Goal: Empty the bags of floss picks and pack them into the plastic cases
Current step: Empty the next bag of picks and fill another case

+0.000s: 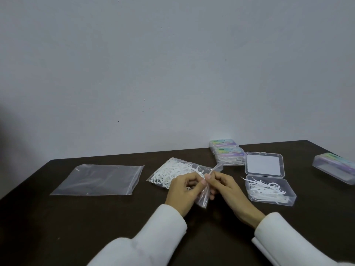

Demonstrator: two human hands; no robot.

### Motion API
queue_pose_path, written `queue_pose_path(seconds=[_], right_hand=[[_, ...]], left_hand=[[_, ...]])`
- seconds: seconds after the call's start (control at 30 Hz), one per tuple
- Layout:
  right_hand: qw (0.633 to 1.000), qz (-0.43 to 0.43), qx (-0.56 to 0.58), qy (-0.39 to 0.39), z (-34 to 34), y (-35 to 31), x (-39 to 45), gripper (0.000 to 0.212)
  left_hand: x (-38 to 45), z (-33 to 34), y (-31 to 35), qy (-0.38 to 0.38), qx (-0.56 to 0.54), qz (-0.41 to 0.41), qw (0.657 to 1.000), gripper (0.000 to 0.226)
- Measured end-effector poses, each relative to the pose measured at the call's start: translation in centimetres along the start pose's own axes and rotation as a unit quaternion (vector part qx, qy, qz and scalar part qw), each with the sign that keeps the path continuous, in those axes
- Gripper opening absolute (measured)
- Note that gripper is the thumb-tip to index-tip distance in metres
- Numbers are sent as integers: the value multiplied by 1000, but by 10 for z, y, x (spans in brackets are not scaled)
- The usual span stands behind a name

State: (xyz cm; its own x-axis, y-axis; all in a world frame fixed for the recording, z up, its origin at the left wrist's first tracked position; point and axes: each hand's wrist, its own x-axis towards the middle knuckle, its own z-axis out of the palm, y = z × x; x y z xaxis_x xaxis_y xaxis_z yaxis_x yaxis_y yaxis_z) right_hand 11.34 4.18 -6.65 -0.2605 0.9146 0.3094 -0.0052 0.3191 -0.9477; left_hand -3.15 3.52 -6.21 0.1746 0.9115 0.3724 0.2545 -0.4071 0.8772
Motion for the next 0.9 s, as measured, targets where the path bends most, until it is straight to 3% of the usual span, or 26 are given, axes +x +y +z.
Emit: queue_pose_path(seconds=[0.13,0.27,0.53,0.67,0.83,0.9], right_hand=[[1000,-6,-3,0,0,2,0,30],[999,-14,-35,-14,-2,4,1,42],[993,-6,-101,-57,-3,1,-4,23],[989,-19,-131,-58,-1,-2,-6,24],[981,-47,-191,-6,1,-7,-8,31],[976,-50,-210,11,1,-7,-8,31]], left_hand=[[-2,0,3,-16,-1,2,1000,25],[-3,3,3,19,41,19,999,27],[-4,-1,4,-1,62,14,998,22],[-3,0,1,-27,101,51,993,38],[-2,3,-6,6,277,130,952,34],[-2,6,-7,56,331,169,927,29]])
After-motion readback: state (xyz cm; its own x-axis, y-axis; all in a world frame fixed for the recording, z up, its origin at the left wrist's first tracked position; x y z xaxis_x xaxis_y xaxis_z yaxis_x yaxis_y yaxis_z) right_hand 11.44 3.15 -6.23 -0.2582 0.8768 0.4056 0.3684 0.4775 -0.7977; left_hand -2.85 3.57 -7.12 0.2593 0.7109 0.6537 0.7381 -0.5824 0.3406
